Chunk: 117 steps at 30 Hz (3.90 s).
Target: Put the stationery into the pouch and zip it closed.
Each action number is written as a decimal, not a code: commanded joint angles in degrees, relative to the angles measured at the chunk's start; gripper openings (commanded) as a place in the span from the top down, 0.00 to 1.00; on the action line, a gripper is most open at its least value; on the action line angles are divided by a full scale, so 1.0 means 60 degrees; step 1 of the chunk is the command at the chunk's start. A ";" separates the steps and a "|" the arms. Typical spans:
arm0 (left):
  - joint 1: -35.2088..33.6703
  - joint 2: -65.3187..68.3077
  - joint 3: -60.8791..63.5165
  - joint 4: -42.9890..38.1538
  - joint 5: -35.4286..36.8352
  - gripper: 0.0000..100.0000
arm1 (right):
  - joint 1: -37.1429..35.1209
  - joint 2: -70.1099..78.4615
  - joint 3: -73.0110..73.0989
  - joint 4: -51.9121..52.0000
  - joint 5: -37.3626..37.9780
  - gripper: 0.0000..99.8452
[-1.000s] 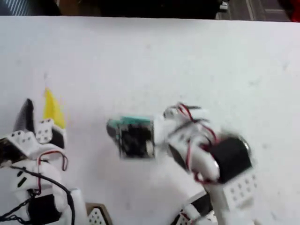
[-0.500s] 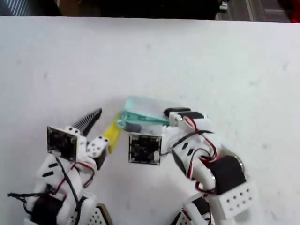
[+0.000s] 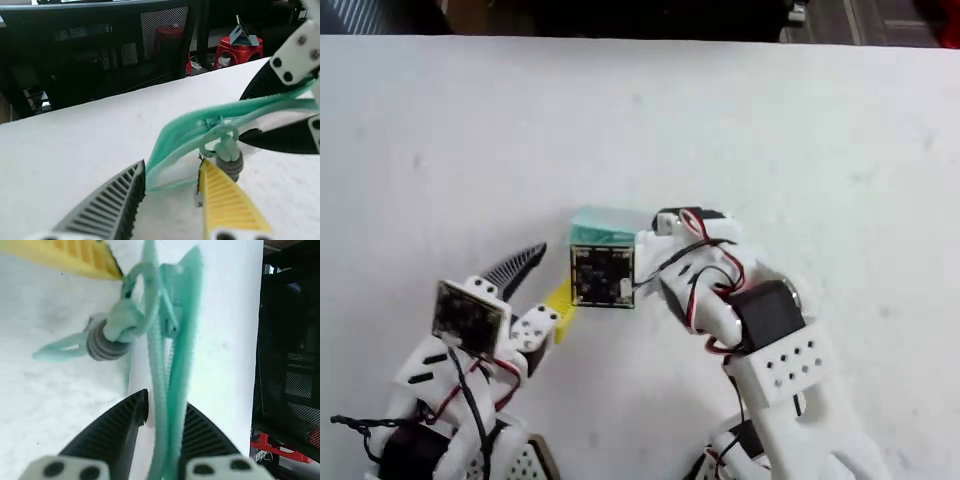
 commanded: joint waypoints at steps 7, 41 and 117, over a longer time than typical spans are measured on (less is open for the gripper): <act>-0.0418 -0.0007 -0.0747 0.0484 -0.2652 0.72 | -0.0930 0.0051 -0.2242 0.2733 0.0908 0.98; 0.2366 -0.0007 -0.0234 -0.0264 -0.1641 0.98 | -0.0872 -0.0022 -0.3223 0.3245 0.1407 0.98; 0.2293 -0.0022 0.1744 -0.2271 0.0542 0.98 | -0.3788 -0.3407 -0.0147 0.1062 -0.7795 0.85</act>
